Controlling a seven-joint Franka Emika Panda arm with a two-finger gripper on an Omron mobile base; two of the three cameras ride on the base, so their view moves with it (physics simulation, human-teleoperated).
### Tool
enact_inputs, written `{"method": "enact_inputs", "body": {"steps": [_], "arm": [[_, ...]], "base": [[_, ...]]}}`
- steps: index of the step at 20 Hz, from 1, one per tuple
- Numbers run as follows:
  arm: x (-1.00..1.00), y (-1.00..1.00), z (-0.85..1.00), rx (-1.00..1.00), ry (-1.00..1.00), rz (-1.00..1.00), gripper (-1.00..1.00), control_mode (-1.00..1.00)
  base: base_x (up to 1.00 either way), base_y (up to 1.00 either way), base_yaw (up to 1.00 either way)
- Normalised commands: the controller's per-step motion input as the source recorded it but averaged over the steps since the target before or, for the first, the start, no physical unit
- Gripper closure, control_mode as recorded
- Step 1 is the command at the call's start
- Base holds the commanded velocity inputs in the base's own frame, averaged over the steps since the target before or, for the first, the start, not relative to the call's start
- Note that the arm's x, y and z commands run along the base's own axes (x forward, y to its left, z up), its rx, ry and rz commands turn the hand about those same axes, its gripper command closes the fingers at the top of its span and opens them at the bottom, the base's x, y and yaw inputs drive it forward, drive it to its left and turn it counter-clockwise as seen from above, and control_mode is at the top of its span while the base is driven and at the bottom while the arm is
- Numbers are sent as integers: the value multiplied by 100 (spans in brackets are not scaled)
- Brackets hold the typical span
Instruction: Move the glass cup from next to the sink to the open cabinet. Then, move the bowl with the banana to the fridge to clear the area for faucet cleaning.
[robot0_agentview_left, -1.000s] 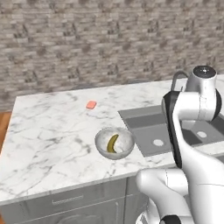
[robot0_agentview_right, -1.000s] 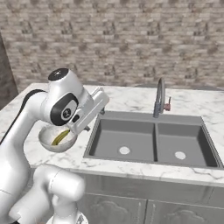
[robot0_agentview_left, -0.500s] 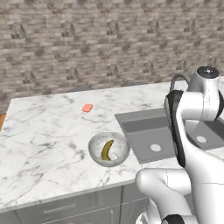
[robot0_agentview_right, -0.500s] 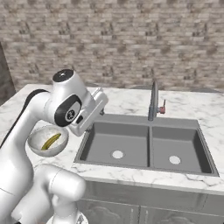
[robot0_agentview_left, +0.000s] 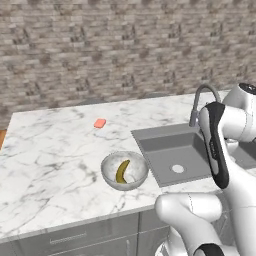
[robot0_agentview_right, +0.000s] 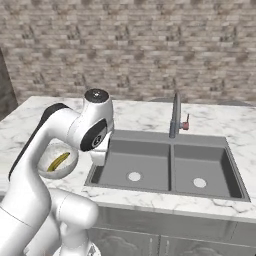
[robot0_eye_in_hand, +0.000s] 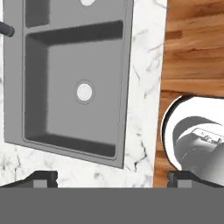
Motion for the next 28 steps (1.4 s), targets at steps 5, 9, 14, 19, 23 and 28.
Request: {"method": "enact_inputs", "body": {"steps": [5,9,14,19,23,28], "arm": [[3,41,-26,0,13,73,-100,-100],[5,44,-9,-1,5,61,-100,-100],[65,10,-12,0,14,2,-100,-100],[29,39,-33,-1,-6,5,-100,-100],[58,68,-46,0,-20,20,-100,-100],[30,63,-42,0,-16,34,-100,-100]], "base": [[0,0,0],[0,0,0],[0,0,0],[0,0,0],[0,0,0],[0,0,0]]}}
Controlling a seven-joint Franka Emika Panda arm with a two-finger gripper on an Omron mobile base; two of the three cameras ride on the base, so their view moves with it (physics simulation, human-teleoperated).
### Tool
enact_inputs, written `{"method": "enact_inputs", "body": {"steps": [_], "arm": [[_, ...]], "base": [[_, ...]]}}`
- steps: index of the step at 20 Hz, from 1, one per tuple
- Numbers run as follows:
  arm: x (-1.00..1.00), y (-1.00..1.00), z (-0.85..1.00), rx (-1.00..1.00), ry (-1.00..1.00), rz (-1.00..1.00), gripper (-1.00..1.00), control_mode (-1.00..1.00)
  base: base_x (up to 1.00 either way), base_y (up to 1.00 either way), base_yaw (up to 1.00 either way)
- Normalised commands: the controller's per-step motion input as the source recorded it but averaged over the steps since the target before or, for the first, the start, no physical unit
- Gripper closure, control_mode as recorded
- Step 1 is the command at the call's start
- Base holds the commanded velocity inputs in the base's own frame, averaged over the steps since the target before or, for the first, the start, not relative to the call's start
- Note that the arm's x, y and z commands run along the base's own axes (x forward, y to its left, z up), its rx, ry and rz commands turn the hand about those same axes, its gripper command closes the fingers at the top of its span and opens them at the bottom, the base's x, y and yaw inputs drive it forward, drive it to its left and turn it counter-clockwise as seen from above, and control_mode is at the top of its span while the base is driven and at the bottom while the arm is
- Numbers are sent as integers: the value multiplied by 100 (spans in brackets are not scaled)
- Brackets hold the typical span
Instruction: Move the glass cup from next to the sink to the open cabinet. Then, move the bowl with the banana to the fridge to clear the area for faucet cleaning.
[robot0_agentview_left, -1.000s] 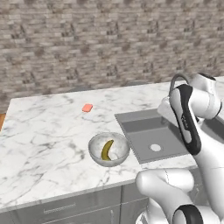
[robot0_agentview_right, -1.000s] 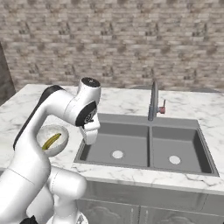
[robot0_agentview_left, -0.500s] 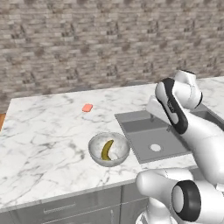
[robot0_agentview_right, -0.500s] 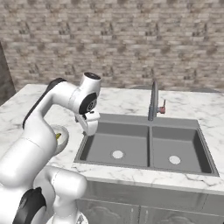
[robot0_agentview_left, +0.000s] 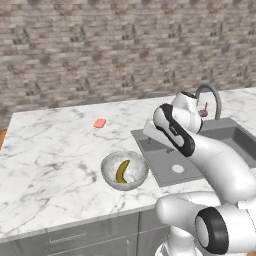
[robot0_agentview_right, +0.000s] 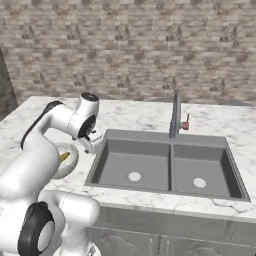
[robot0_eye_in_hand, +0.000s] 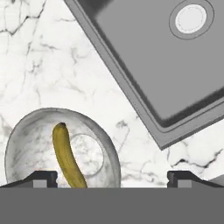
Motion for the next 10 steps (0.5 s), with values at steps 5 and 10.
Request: {"method": "enact_inputs", "body": {"steps": [5,10], "arm": [[0,25,-25,0,-15,44,-100,-100],[0,0,0,0,0,12,-100,-100]], "base": [[0,0,0],[0,0,0]]}}
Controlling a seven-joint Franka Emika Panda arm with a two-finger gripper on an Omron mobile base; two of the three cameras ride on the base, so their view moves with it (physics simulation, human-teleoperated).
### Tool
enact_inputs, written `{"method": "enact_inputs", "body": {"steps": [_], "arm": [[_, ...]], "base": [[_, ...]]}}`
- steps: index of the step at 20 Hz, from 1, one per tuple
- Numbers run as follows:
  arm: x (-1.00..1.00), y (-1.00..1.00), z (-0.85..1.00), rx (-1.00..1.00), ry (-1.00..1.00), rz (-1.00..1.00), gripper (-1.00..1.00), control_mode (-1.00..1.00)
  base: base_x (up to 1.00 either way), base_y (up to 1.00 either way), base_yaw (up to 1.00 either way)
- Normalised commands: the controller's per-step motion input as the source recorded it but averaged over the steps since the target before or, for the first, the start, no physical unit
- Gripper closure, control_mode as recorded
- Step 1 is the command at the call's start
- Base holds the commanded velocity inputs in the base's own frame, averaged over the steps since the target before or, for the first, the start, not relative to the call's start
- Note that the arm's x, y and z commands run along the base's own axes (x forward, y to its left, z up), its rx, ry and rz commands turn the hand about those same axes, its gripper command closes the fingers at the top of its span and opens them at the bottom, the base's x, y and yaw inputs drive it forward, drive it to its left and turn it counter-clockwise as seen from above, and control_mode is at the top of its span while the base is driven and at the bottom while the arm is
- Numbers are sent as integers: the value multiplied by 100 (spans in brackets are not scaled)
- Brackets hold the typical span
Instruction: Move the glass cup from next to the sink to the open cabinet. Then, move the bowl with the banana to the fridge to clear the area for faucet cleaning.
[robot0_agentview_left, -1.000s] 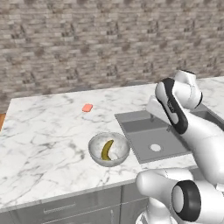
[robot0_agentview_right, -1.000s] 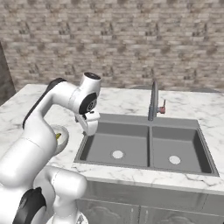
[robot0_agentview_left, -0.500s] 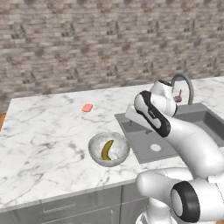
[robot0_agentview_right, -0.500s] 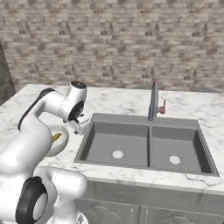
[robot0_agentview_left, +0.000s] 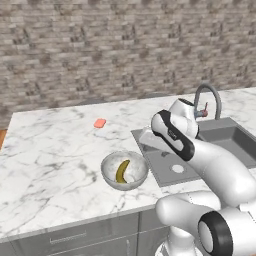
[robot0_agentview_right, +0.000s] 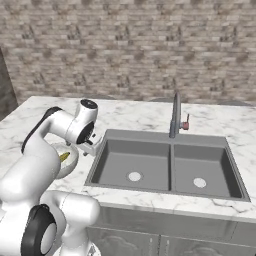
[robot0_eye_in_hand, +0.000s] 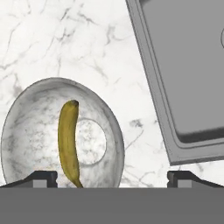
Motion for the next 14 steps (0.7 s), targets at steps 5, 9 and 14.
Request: {"method": "enact_inputs", "body": {"steps": [5,9,14], "arm": [[-2,0,-9,0,3,2,-100,-100],[-16,4,-38,0,12,4,-100,-100],[-18,7,-26,0,10,6,-100,-100]], "base": [[0,0,0],[0,0,0],[0,0,0]]}}
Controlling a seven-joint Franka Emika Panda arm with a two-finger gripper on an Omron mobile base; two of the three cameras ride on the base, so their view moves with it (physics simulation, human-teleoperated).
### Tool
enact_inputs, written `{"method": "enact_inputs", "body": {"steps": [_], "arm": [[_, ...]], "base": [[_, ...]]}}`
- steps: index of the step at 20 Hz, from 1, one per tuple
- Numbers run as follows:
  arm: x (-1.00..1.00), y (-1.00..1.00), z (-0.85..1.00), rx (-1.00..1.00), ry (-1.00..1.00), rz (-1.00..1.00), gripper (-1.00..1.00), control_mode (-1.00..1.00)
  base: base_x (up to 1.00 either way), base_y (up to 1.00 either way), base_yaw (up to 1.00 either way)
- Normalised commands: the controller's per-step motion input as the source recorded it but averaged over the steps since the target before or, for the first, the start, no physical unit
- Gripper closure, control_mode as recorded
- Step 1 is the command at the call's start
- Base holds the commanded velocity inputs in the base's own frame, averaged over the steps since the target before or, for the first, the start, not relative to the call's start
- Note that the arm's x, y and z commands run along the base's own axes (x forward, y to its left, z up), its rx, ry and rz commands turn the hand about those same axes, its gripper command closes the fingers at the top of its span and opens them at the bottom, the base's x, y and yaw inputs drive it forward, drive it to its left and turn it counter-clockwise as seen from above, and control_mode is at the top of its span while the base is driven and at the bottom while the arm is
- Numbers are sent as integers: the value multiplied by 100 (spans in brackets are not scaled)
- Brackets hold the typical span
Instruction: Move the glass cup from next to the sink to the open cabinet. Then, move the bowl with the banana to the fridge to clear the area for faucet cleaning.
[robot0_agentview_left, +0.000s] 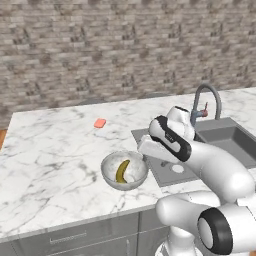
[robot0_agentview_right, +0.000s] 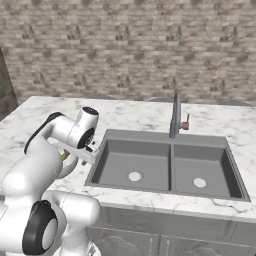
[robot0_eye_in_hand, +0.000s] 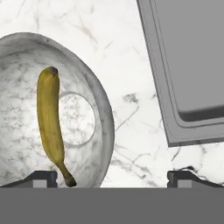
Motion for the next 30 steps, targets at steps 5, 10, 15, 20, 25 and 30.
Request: {"method": "enact_inputs", "body": {"steps": [5,10,15,20,25,30], "arm": [[-14,7,-11,0,5,7,-100,-100],[0,15,-9,0,0,7,-100,-100],[21,19,-8,0,0,1,-100,-100],[25,6,-25,0,0,0,-100,-100],[18,1,-32,0,0,0,-100,-100],[10,6,-29,0,1,0,100,-100]], "base": [[0,0,0],[0,0,0],[0,0,0],[0,0,0],[0,0,0],[0,0,0]]}}
